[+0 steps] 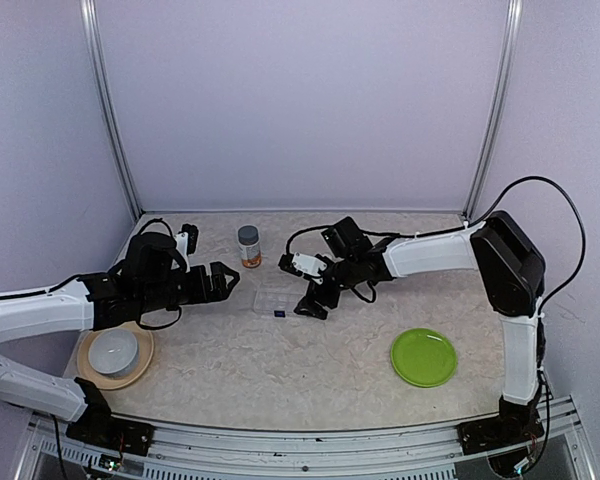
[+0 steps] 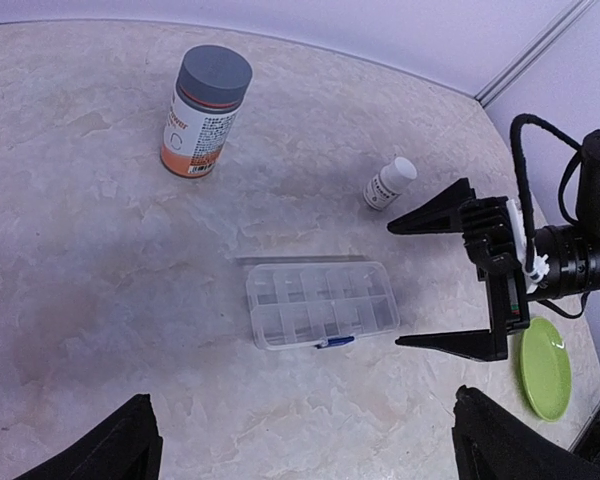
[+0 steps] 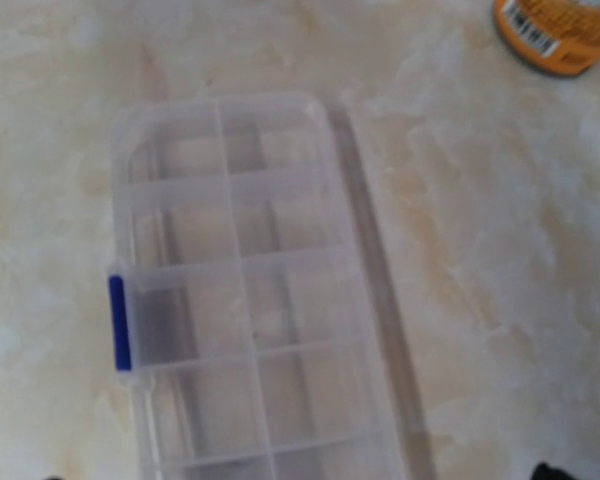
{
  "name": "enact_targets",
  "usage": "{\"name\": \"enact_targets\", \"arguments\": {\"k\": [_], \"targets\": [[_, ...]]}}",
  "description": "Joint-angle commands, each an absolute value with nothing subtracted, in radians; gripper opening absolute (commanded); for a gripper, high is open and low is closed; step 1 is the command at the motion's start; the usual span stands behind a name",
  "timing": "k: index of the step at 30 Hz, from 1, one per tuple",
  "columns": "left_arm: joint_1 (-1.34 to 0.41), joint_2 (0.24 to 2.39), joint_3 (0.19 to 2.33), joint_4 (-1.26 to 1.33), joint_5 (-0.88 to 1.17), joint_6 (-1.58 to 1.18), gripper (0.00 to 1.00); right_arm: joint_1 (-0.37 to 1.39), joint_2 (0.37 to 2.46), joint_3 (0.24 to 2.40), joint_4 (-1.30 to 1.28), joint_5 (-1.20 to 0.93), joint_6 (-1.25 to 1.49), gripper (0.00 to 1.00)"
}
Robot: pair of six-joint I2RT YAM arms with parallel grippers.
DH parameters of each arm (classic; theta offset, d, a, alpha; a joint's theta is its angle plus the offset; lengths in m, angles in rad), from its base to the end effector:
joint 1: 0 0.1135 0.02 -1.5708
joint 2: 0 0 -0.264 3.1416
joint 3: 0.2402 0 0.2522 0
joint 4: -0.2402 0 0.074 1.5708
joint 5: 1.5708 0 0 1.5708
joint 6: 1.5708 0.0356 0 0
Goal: Sort the pills into containers
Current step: Pick up the pill container from the center of the board.
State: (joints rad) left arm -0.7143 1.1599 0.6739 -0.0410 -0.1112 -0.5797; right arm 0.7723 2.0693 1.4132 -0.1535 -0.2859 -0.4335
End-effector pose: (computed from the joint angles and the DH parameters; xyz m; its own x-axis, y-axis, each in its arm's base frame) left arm 0.1943 -0.1632 0.2391 -0.6348 -0.1701 -0.7537 0.2759 0.8613 -0.4268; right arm 0.3164 0.3223 0.1652 -0.1309 -0.6901 -0.7118 -0.9518 0.2883 -0.1045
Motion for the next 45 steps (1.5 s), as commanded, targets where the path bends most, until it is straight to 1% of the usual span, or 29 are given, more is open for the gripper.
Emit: {"name": "enact_targets", "arguments": {"k": [1,11,19,27,33,39,45], "targets": [[-0.719,1.143,0.664,-0.015,-0.101,-0.588,0.99,0.782,2.119,1.455,-0.190,-0.297,-0.461,1.00],[-0.719,1.155,0.666,-0.008,-0.092,-0.587,0.99,0.781,2.170,1.491,-0.204,-0.286,-0.489,1.00],[-0.719,1.151,0.666,-0.008,-0.092,-0.582,0.99,0.782,2.211,1.520,-0.228,-0.343,-0.514,1.00],[-0.719,1.163,0.679,-0.006,-0.084,-0.575,0.99,0.782,2.218,1.531,-0.231,-0.385,-0.513,0.91],[-0.719,1.165,0.686,-0.004,-0.075,-0.578,0.99,0.782,2.218,1.532,-0.233,-0.399,-0.509,0.80],[-0.719,1.166,0.678,-0.004,-0.078,-0.579,0.99,0.782,2.205,1.515,-0.232,-0.404,-0.512,0.75],[-0.719,1.166,0.665,0.001,-0.079,-0.579,0.99,0.782,2.187,1.508,-0.213,-0.414,-0.480,0.61]]}}
